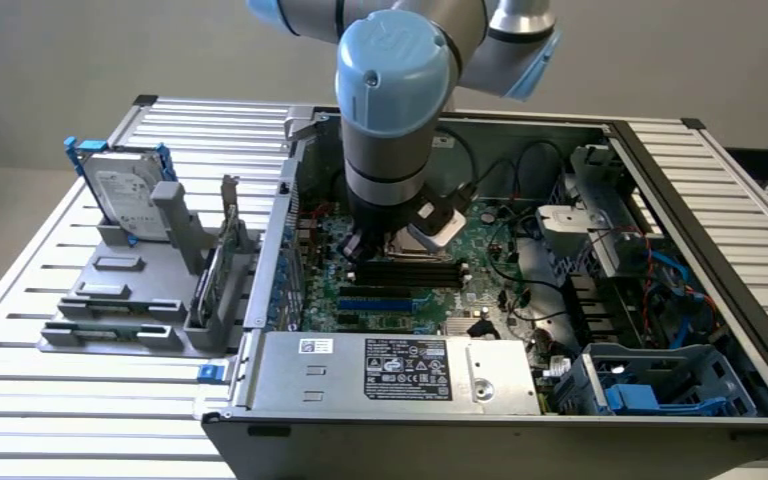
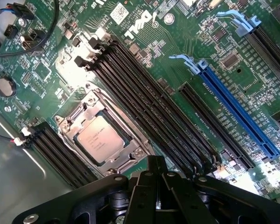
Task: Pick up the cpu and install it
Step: 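Install the first cpu locking lever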
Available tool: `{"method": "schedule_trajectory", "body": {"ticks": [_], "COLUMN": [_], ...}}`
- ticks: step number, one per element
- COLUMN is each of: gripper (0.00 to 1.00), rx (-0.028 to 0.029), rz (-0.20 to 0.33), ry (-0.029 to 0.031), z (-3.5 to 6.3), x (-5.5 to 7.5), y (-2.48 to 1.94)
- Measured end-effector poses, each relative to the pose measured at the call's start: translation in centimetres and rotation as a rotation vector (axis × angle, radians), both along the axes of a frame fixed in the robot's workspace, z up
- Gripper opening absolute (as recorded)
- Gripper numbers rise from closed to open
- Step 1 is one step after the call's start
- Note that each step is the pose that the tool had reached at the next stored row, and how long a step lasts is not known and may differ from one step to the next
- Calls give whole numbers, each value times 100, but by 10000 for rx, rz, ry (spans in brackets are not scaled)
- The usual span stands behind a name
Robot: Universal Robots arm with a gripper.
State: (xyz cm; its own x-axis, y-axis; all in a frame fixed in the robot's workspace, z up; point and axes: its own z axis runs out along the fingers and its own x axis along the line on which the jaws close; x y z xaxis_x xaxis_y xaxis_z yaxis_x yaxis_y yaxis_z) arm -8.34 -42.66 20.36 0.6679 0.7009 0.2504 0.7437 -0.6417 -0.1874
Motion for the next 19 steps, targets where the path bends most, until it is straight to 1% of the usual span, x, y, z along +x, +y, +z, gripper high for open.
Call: {"method": "schedule_trajectory", "body": {"ticks": [9,19], "gripper": [11,11], "rx": [-1,0], "rz": [168,330], "ry": [-11,-52], "z": [-51,-98], "x": [-2,-4], "y": [27,53]}}
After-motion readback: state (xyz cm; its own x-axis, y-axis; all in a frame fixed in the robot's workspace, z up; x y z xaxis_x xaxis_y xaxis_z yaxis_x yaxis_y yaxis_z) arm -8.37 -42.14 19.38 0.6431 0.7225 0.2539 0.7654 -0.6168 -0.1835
